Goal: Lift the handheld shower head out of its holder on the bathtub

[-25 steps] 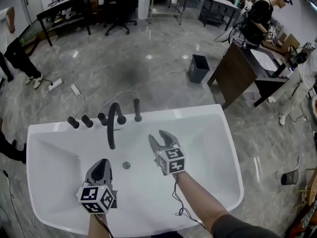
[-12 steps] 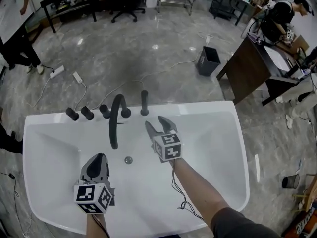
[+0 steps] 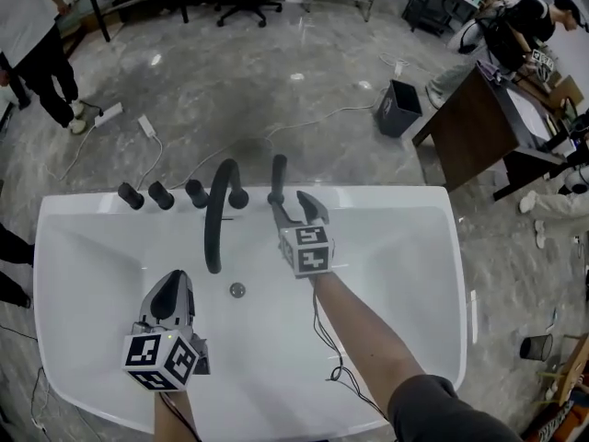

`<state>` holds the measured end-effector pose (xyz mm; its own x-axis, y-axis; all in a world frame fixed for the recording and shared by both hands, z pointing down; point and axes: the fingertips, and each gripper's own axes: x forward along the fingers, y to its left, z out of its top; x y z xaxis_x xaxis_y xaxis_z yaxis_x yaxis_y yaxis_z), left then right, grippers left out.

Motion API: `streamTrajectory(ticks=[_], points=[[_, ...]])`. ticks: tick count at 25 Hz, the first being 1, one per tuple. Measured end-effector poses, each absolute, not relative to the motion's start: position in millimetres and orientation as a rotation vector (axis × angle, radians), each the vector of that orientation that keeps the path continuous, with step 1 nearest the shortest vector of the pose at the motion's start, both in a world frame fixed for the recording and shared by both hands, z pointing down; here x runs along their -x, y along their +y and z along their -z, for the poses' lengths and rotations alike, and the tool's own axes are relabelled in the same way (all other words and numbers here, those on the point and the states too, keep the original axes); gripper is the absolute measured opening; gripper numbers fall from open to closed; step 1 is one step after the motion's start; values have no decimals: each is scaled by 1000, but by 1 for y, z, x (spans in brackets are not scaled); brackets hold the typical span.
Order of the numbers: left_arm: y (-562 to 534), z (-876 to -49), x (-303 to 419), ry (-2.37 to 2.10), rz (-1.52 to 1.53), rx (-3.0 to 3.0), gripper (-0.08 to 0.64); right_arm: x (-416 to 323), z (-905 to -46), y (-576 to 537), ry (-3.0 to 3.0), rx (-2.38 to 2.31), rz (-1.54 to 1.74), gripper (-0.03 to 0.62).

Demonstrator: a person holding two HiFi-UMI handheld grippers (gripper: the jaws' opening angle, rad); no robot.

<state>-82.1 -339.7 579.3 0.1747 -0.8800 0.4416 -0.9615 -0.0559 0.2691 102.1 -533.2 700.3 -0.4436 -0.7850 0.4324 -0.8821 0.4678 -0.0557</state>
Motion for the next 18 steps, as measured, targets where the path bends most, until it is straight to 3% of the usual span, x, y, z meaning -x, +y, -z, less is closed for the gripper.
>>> streamTrajectory(ticks=[18], points=[[-329,-595,89,-1746,-229,-1953,34,-75,-713,-579,-2362,-1408,-349,218]])
